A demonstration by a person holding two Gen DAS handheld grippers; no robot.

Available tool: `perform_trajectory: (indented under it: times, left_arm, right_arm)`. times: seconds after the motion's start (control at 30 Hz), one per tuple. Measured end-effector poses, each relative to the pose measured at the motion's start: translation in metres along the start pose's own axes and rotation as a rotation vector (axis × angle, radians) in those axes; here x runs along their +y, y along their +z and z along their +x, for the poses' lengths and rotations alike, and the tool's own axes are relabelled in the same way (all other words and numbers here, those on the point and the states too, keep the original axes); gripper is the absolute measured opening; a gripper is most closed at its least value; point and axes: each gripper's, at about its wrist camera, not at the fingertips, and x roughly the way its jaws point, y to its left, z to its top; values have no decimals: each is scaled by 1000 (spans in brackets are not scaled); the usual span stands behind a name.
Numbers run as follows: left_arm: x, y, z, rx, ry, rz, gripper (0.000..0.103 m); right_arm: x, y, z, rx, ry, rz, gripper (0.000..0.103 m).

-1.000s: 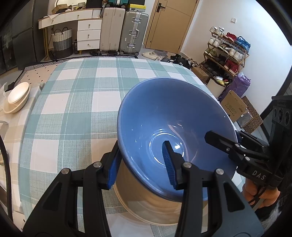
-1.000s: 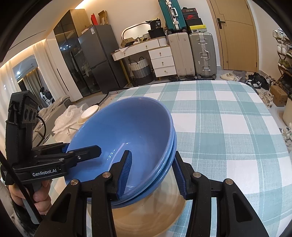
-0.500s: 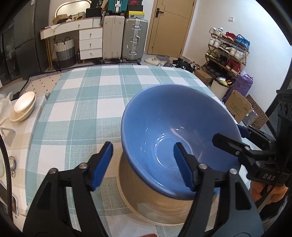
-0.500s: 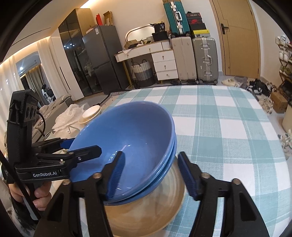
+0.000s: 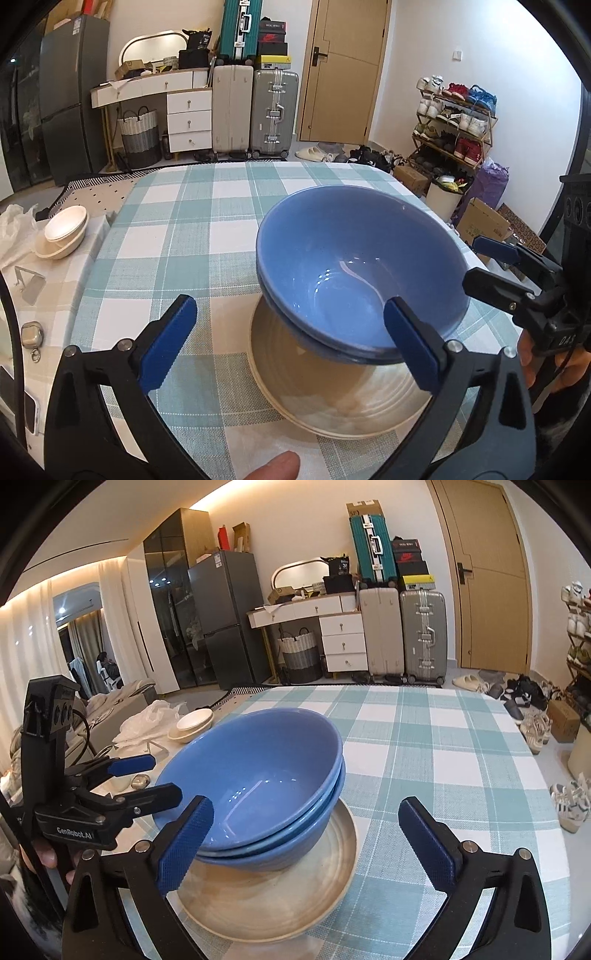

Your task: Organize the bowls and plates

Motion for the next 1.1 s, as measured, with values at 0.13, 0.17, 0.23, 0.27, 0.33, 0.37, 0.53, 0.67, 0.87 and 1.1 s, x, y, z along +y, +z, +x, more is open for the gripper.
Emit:
perform_trajectory:
  times: [0.13,0.17,0.23,0.27,0.33,0.37,0.53,0.67,0.87,1.1]
  left_arm:
    - [4,-11,-12,-45,-2,1,101]
    - [4,-13,-16,-55,0,3,101]
    - [4,-16,-21,-71,5,12,101]
    - [4,-18,-24,-82,9,17,101]
    - [3,-21,-30,-97,13,30,101]
    - [4,-23,-32,-105,18,33,101]
    - [10,-30,-39,-122,11,23,101]
    - [14,-37,-42,-143,24,26,101]
    - [19,-46,-45,-164,38,34,101]
    - [25,-56,-44,-210,40,29,101]
  right_arm:
    - [0,-7,-8,-32,26,-22,102]
    - [1,-8,-11,-40,33,-25,102]
    - [0,-11,-15,-60,47,-30,102]
    - [0,-12,-16,-63,50,-32,102]
    - [-2,-15,-17,-71,49,-41,102]
    - [-3,-17,-19,-75,49,-45,102]
    - [-9,-24,-25,-102,65,-54,102]
    - [-15,-29,-29,-119,76,-58,102]
    - [-20,-40,-35,-139,80,-82,102]
    - [-26,-47,-34,-144,94,-84,102]
